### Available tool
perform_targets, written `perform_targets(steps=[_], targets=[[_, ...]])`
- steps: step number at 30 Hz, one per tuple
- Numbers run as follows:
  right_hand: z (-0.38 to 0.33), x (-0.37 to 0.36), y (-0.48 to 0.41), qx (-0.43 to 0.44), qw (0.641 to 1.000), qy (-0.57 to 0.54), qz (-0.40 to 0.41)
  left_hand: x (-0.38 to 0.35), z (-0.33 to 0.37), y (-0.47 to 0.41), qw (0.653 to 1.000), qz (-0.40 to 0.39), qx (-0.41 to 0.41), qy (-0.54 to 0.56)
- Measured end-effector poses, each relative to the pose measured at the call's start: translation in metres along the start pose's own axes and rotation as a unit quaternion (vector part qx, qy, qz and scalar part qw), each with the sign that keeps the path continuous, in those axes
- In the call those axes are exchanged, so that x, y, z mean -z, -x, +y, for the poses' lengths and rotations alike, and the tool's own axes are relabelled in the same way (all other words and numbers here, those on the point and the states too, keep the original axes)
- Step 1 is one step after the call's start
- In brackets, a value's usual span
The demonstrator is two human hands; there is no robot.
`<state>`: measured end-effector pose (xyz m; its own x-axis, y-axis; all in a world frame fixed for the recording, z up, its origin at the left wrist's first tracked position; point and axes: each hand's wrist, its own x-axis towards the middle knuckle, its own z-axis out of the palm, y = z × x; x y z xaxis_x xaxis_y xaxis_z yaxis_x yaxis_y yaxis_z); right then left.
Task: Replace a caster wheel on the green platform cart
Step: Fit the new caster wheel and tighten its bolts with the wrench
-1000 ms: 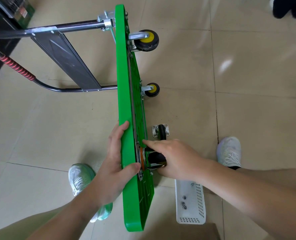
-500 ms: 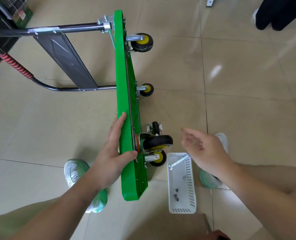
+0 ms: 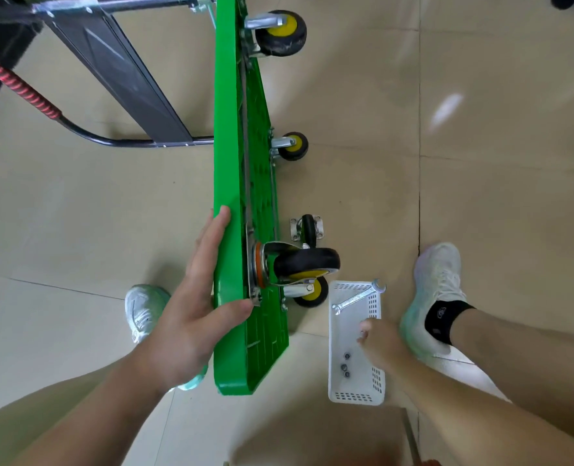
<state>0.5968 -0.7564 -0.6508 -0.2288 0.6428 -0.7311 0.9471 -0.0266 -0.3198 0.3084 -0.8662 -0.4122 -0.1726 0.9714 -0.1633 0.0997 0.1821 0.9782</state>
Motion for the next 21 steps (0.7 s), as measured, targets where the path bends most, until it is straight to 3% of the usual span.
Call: perform_targets(steps=[5, 13, 16, 21], targets=[[0.007, -0.044, -0.039, -0.038, 0.999, 0.01, -0.009, 0.005, -0.003, 0.001, 1.0, -0.014, 0.001, -0.007], [0.002, -0.075, -0.06, -0.166, 0.982, -0.001, 0.089, 0.004, -0.002, 0.002, 1.0, 0.009, -0.006, -0.012], [0.005, -0.077, -0.065, -0.168, 0.972, -0.071, 0.15, 0.003, -0.002, 0.001, 1.0, 0.01, -0.016, -0.016], [-0.009, -0.065, -0.052, -0.103, 0.965, -0.172, 0.169, 0.004, -0.002, -0.002, 1.0, 0.0, -0.011, -0.028]])
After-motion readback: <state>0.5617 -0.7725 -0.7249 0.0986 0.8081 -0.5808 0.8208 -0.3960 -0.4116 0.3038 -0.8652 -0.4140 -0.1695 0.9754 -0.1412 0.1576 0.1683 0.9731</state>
